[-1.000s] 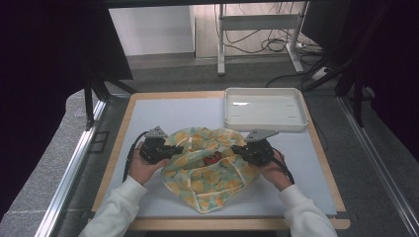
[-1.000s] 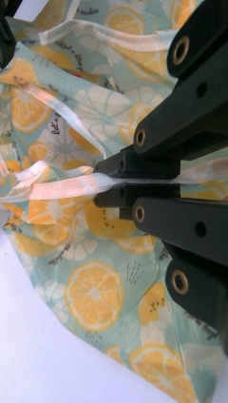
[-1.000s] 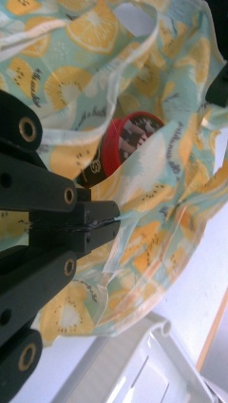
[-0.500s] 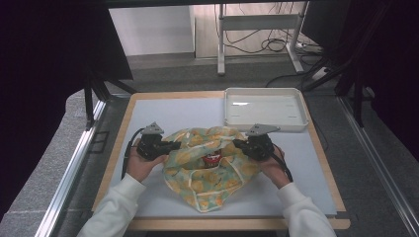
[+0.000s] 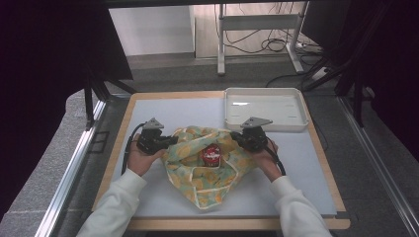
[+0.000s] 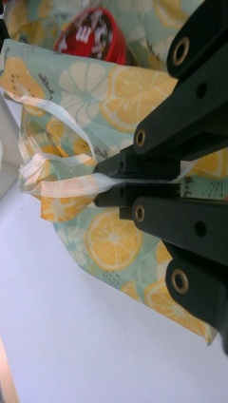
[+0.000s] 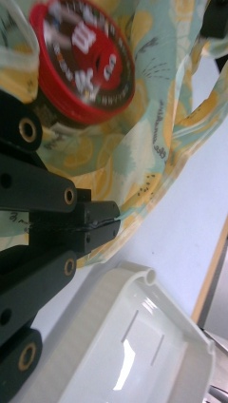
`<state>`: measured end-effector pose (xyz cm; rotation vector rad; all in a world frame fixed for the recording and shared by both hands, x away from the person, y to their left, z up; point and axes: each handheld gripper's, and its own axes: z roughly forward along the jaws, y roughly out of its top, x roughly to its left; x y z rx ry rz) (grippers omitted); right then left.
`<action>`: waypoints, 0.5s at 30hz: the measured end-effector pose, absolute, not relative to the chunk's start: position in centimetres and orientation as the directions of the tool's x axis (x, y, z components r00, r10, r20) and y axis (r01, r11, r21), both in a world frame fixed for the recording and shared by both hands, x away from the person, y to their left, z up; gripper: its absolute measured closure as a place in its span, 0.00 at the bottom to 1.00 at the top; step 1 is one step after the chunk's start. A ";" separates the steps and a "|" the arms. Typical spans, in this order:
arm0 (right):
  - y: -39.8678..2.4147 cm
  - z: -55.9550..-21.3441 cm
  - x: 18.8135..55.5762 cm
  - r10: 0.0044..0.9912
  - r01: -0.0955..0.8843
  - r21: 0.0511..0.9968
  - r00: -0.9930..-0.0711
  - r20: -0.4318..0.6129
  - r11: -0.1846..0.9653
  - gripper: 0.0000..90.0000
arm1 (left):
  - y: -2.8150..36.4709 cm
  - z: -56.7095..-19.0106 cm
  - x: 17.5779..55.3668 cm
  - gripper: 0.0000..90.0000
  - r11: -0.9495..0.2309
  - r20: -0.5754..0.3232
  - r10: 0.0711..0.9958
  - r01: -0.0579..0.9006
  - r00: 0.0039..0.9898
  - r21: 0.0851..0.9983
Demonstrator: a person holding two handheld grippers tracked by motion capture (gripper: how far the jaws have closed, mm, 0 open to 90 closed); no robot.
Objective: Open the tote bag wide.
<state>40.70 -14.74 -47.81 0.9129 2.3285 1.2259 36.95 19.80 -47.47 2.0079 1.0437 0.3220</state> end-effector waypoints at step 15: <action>-14.0 -50.1 42.0 0.691 0.405 0.780 -0.722 -0.046 0.476 0.99 | 19.8 -49.5 37.7 0.98 -0.335 -0.135 0.786 0.600 0.603 0.727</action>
